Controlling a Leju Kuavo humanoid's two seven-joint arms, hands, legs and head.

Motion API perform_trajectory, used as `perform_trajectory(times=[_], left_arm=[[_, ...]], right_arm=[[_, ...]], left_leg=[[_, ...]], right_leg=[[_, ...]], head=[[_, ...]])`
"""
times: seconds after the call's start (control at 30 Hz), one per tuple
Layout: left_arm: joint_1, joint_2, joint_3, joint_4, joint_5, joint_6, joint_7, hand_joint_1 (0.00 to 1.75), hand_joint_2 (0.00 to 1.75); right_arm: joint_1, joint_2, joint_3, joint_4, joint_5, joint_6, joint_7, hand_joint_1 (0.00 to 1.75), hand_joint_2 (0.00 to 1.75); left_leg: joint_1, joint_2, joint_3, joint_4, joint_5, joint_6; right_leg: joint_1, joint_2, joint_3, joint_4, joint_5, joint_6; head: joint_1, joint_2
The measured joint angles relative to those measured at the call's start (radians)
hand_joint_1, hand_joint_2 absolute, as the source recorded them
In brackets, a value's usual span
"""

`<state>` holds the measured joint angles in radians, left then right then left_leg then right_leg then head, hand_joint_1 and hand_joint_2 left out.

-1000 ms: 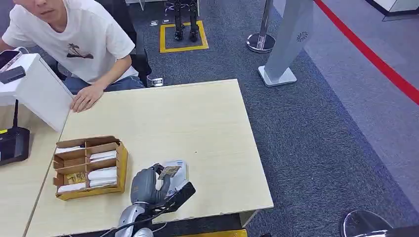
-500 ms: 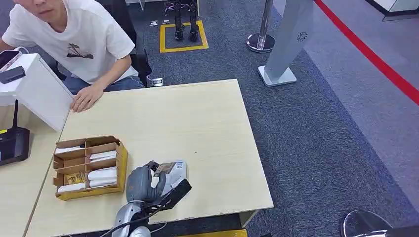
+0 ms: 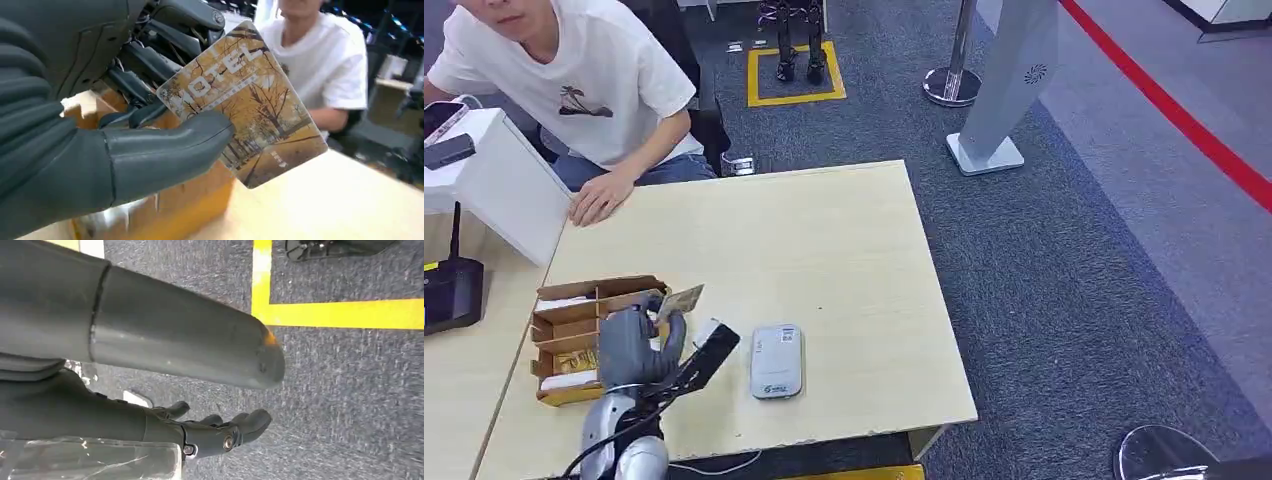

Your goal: Pass the card to the sensor for recognition and then transmit it.

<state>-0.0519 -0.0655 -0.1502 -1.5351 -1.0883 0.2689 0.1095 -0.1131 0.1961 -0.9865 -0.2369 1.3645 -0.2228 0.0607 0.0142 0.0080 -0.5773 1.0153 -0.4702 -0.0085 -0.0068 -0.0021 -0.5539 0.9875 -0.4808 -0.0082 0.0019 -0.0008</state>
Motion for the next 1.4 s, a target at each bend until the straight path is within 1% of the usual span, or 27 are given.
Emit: perform_trajectory(times=[0.13,0.3,0.37,0.47,0.53,0.67,0.8,0.97,1.17,1.4], left_arm=[[-0.028,0.065,0.077,-0.035,0.021,-0.02,-0.005,1.75,1.75],[-0.05,0.114,0.127,-0.051,0.025,-0.031,-0.004,1.75,1.75],[-0.073,0.147,0.157,-0.051,0.027,-0.042,0.003,1.75,1.75],[-0.108,0.18,0.195,-0.05,0.034,-0.058,0.005,1.75,1.75],[-0.126,0.198,0.21,-0.041,0.022,-0.069,0.007,1.75,1.75],[-0.185,0.25,0.238,0.022,-0.04,-0.091,0.014,1.75,1.75],[-0.203,0.275,0.245,0.065,-0.081,-0.091,0.018,1.75,1.75],[-0.22,0.301,0.252,0.126,-0.095,-0.091,0.024,1.75,1.75],[-0.232,0.313,0.252,0.157,-0.1,-0.091,0.024,1.75,1.75],[-0.242,0.32,0.252,0.171,-0.107,-0.092,0.023,1.75,1.75]], right_arm=[[0.001,-0.004,0.0,0.0,-0.003,0.0,-0.001,0.0,0.0],[0.003,-0.009,0.0,0.0,-0.004,0.0,0.0,0.0,0.0],[0.005,-0.013,0.0,0.0,-0.003,0.0,0.0,0.0,0.0],[0.008,-0.018,0.0,0.0,-0.003,0.0,0.002,0.0,0.0],[0.008,-0.02,0.0,0.0,-0.003,0.0,0.002,0.0,0.0],[0.012,-0.025,0.0,0.0,-0.004,0.001,0.003,0.0,0.0],[0.018,-0.029,0.0,0.0,-0.003,0.001,0.011,0.0,0.0],[0.031,-0.034,0.0,0.0,-0.003,0.001,0.023,0.0,0.0],[0.033,-0.037,0.0,0.0,-0.004,0.001,0.025,0.0,0.0],[0.035,-0.038,0.0,0.0,-0.011,0.001,0.026,0.0,0.0]], left_leg=[[0.0,0.0,0.0,0.0,0.001,-0.001],[0.0,0.0,0.0,0.0,0.001,-0.001],[0.0,0.0,0.0,0.0,0.001,-0.001],[0.0,-0.001,0.0,0.0,0.001,-0.001],[0.0,-0.001,0.0,0.0,0.001,-0.001],[0.0,0.0,0.001,0.0,0.001,-0.001],[0.0,0.0,0.0,0.0,0.001,-0.001],[0.0,0.0,0.0,0.0,0.001,-0.001],[0.0,0.0,0.0,0.0,0.001,-0.001],[0.0,0.001,0.0,0.0,0.001,-0.001]], right_leg=[[0.0,0.0,0.0,0.0,0.0,0.0],[0.0,0.0,0.0,0.001,0.0,0.0],[0.0,0.0,0.0,0.001,0.0,0.0],[0.0,0.0,0.0,0.0,0.0,0.0],[0.0,0.0,0.0,0.0,0.0,0.0],[0.0,0.0,0.0,0.001,0.0,-0.001],[0.0,0.0,0.0,0.001,0.0,-0.001],[0.0,0.0,0.0,0.0,0.0,-0.001],[0.0,0.001,0.0,0.0,0.0,-0.001],[0.0,0.001,0.0,0.0,0.0,-0.001]], head=[[0.0,0.0],[0.0,0.0],[0.0,0.0],[0.0,0.0],[0.0,0.0],[0.0,0.0],[0.0,0.0],[0.0,0.0],[0.0,0.0],[0.0,0.0]])
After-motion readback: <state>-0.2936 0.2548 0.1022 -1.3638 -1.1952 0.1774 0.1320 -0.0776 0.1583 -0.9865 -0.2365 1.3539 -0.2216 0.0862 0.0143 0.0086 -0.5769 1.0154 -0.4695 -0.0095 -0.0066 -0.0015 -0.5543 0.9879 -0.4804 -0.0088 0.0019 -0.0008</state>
